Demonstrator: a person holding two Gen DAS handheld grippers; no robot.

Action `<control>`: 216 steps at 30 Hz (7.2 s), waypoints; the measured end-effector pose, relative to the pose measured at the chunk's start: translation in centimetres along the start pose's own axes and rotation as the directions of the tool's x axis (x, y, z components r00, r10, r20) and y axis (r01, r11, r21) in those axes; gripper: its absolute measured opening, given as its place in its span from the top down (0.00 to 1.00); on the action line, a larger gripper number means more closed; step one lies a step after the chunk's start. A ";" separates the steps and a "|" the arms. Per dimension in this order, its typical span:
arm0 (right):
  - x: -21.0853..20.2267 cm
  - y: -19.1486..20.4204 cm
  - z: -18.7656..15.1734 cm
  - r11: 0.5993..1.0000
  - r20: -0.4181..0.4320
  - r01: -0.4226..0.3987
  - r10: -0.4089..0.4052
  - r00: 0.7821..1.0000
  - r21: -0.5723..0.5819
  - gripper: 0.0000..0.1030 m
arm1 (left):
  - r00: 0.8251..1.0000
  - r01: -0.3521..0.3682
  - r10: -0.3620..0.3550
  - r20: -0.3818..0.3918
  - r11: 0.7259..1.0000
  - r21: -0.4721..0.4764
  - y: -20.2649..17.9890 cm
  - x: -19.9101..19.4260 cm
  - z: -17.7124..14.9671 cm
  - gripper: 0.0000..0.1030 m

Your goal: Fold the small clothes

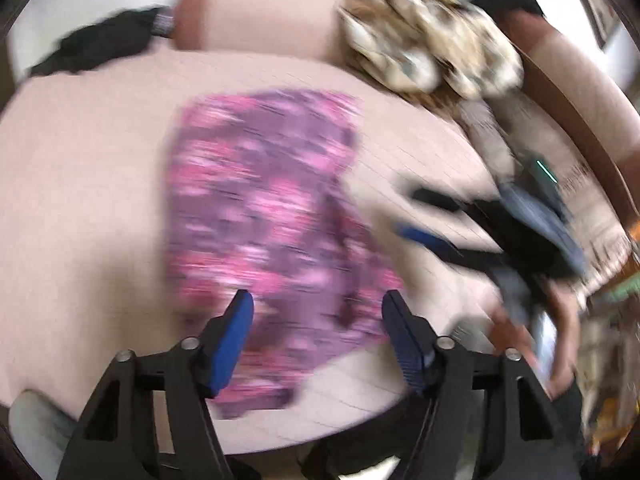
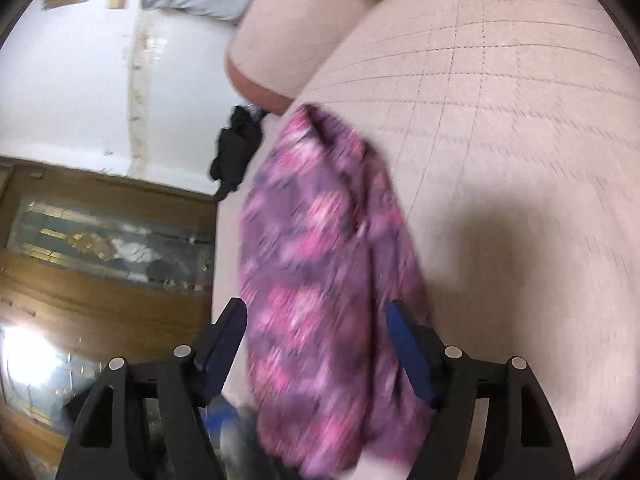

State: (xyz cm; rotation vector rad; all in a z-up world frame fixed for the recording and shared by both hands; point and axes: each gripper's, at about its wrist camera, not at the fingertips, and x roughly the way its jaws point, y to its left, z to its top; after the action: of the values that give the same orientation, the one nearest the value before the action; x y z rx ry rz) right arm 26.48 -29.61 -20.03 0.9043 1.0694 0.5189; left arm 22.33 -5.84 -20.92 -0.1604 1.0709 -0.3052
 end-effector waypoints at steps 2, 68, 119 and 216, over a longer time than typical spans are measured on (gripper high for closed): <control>-0.8 1.0 -3.2 0.998 -0.009 0.043 -0.043 0.999 -0.042 0.24 | 0.998 -0.059 0.058 -0.010 0.997 -0.050 1.8 0.3 -1.3 0.35; 4.6 1.3 -2.6 0.941 -0.023 0.305 -0.311 0.950 -0.147 0.29 | 0.981 0.113 -0.158 -0.110 0.936 -0.335 10.4 5.0 -2.6 0.43; -2.4 -1.1 -15.5 0.929 -0.128 0.355 -0.366 0.922 -0.100 0.50 | 0.988 0.073 -0.109 -0.106 0.952 -0.297 11.1 -3.5 -13.9 0.52; -1.9 -0.5 -16.9 0.894 -0.015 0.434 -0.438 0.899 -0.112 0.63 | 0.993 -0.113 0.104 -0.052 0.966 -0.231 8.0 -3.0 -11.8 0.59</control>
State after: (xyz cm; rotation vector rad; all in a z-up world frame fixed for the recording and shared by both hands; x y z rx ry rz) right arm 10.36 -24.96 -22.61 0.5354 1.2267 0.2137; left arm 11.92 2.86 -26.22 -0.3061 1.1494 -0.0831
